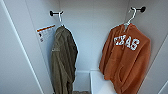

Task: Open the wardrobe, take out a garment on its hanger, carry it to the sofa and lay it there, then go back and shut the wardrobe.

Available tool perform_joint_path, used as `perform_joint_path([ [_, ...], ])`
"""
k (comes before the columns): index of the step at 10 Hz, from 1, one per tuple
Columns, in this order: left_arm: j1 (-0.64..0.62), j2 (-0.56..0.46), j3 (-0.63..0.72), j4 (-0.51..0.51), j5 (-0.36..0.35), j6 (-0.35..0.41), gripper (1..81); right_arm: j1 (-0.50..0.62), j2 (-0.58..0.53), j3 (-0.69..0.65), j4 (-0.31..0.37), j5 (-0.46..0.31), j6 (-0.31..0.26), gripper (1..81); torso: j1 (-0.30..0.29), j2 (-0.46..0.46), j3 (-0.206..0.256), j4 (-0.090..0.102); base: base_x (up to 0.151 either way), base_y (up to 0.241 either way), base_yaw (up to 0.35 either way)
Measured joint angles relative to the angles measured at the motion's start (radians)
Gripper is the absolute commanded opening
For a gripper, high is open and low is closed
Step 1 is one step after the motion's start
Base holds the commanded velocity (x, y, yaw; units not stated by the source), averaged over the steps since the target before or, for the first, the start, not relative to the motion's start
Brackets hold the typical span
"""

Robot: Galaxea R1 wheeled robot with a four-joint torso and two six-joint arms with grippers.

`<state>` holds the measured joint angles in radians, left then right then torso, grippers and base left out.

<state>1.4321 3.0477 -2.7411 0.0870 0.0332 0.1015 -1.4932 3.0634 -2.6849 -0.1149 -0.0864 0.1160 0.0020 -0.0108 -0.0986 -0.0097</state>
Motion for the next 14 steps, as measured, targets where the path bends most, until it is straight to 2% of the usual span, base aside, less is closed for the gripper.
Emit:
perform_joint_path([
  [3, 0.002, 0.003, 0.0, 0.001, 0.003, 0.0, 81.1, -0.003, 0.0, 0.0, 0.0, -0.002, 0.0, 81.1, -0.001, 0.0, 0.0, -0.003, 0.0, 0.0, 0.0],
  [4, 0.003, 0.007, 0.0, 0.001, 0.004, 0.0, 81.1, 0.0, 0.0, 0.0, 0.0, -0.001, 0.0, 81.1, -0.001, 0.0, 0.0, -0.017, 0.0, 0.0, 0.0],
  [5, 0.003, 0.009, 0.0, 0.001, 0.006, 0.0, 81.1, 0.0, 0.001, 0.0, 0.0, 0.0, 0.0, 81.1, -0.001, 0.0, 0.0, -0.044, 0.0, 0.0, 0.0],
  [11, -0.002, 0.011, 0.0, 0.001, 0.004, 0.004, 81.1, -0.006, 0.001, 0.0, 0.0, -0.001, 0.0, 81.1, -0.001, 0.0, 0.0, -0.248, 0.0, 0.0, 0.0],
  [12, -0.003, 0.011, 0.0, 0.002, 0.002, 0.004, 81.1, -0.006, 0.001, 0.0, 0.0, -0.001, 0.0, 81.1, -0.001, 0.0, 0.0, -0.276, 0.0, 0.0, 0.0],
  [13, -0.004, 0.011, 0.0, 0.002, 0.001, 0.004, 81.1, -0.008, 0.001, 0.0, 0.0, -0.003, 0.0, 81.1, -0.001, 0.0, 0.0, -0.29, 0.0, 0.0, 0.0],
  [14, -0.006, 0.011, 0.002, 0.001, 0.001, 0.004, 81.1, -0.011, 0.001, 0.0, 0.0, -0.004, 0.0, 81.1, -0.001, 0.0, 0.0, -0.292, 0.0, 0.0, 0.0],
])
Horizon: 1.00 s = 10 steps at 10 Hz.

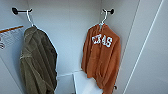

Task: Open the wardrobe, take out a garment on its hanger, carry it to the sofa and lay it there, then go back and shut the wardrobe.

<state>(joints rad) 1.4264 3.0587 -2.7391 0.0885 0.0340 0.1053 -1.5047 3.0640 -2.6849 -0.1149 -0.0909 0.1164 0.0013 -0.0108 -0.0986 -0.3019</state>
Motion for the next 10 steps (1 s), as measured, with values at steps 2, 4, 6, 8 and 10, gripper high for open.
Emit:
perform_joint_path([
  [2, -0.003, 0.0, 0.002, 0.0, 0.004, 0.002, 81.1, 0.001, 0.001, 0.0, 0.0, 0.001, 0.0, 81.1, 0.0, 0.0, 0.0, 0.0, 0.0, 0.0, 0.0],
  [4, -0.035, -0.005, 0.023, 0.001, 0.015, 0.003, 81.1, 0.0, 0.002, 0.0, 0.0, 0.001, -0.002, 81.1, 0.0, 0.0, 0.0, 0.0, 0.0, 0.0, 0.0],
  [6, -0.061, -0.037, 0.094, 0.006, 0.016, 0.003, 81.1, 0.001, 0.003, 0.0, 0.0, 0.001, -0.004, 81.1, 0.0, 0.0, 0.0, 0.0, 0.0, 0.0, 0.0],
  [8, -0.092, -0.086, 0.192, 0.013, 0.038, 0.003, 81.1, 0.001, 0.003, 0.001, 0.0, 0.001, -0.004, 81.1, 0.0, 0.0, 0.0, 0.0, 0.0, 0.0, 0.0],
  [10, -0.175, -0.132, 0.282, 0.016, 0.06, 0.003, 81.1, 0.001, 0.003, 0.001, 0.0, 0.001, -0.003, 81.1, 0.0, 0.0, 0.0, 0.0, 0.0, 0.0, 0.0],
])
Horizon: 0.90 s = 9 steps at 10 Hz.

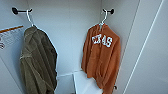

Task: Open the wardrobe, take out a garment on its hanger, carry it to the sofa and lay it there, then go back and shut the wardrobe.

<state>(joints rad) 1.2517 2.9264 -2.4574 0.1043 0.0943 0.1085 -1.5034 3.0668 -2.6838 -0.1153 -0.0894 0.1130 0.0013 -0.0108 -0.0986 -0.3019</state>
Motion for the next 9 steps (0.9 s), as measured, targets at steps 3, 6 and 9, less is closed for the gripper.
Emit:
perform_joint_path([
  [3, -0.086, -0.054, 0.122, 0.0, 0.065, -0.001, 81.1, 0.005, 0.0, 0.001, 0.0, 0.0, 0.001, 81.1, 0.0, 0.0, 0.0, 0.0, 0.0, 0.0, 0.0],
  [6, -0.184, -0.075, 0.182, 0.0, 0.108, -0.005, 81.1, 0.005, 0.008, 0.001, 0.0, 0.0, 0.0, 81.1, 0.0, 0.0, 0.0, 0.0, 0.0, 0.0, 0.0],
  [9, -0.218, -0.12, 0.299, 0.0, 0.149, -0.013, 81.1, 0.005, 0.008, 0.0, 0.0, 0.0, 0.0, 81.1, 0.001, 0.0, -0.001, 0.0, 0.0, 0.0, 0.0],
])
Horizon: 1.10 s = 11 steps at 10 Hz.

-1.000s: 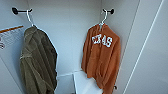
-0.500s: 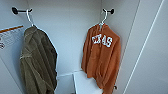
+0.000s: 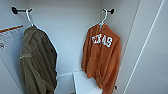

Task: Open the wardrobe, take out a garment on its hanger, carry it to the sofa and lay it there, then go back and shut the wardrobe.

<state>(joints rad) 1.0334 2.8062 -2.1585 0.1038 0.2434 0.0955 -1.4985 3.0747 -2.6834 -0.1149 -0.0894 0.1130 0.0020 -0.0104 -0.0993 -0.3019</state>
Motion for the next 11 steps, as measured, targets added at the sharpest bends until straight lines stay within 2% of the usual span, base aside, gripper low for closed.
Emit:
perform_joint_path([
  [7, -0.216, -0.097, 0.275, 0.0, 0.027, -0.094, 81.1, 0.006, 0.009, -0.002, 0.0, 0.0, 0.001, 81.1, 0.0, 0.0, 0.0, 0.0, 0.0, 0.0, 0.0],
  [11, -0.35, -0.111, 0.339, 0.0, 0.068, -0.157, 81.1, 0.005, 0.009, -0.006, 0.0, 0.0, 0.0, 81.1, 0.0, 0.0, -0.001, 0.0, 0.0, 0.0, 0.0],
])
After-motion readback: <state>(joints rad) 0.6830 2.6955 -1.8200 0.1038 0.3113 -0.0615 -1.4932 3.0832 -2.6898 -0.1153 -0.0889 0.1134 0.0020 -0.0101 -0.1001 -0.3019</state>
